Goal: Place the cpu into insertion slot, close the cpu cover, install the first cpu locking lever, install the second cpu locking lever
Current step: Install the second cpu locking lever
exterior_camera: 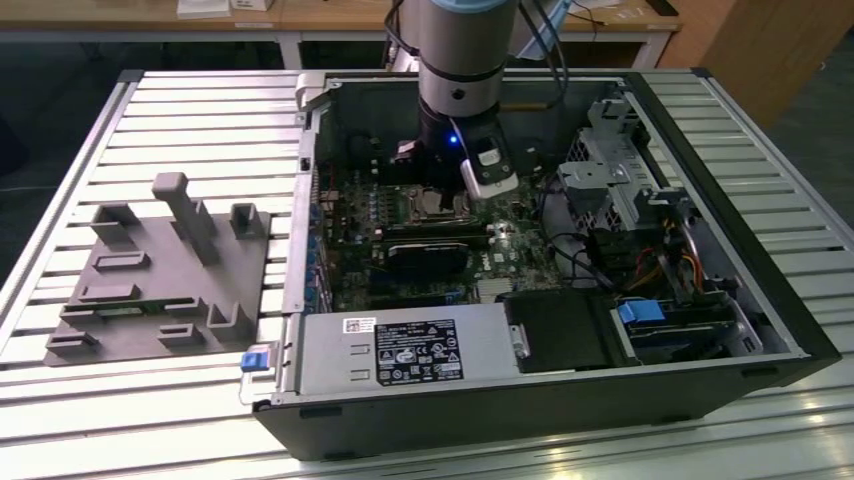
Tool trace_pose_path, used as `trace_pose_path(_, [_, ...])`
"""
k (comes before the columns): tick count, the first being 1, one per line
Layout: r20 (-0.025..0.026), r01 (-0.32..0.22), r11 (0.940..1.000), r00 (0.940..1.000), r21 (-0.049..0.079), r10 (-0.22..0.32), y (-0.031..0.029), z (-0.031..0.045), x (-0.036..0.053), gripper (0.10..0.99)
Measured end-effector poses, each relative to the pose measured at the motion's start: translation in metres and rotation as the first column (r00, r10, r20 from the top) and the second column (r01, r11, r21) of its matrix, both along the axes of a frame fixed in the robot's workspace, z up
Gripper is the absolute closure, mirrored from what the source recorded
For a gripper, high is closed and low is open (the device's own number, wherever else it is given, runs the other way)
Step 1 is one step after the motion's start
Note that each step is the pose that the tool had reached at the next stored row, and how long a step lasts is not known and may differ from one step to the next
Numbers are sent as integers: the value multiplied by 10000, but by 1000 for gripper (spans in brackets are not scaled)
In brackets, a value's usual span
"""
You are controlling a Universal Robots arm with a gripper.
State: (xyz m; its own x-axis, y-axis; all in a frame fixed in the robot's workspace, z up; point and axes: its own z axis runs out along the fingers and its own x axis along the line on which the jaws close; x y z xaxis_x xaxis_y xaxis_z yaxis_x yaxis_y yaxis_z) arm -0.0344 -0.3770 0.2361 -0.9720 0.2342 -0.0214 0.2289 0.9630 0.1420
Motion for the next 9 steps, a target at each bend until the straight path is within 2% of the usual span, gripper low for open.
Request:
trace_pose_path(4, [0, 47, 9997, 10000, -226, -48, 48, -1, 1, 984])
trace_pose_path(9, [1, 90, 9995, 10000, -313, -90, 139, -6, 4, 984])
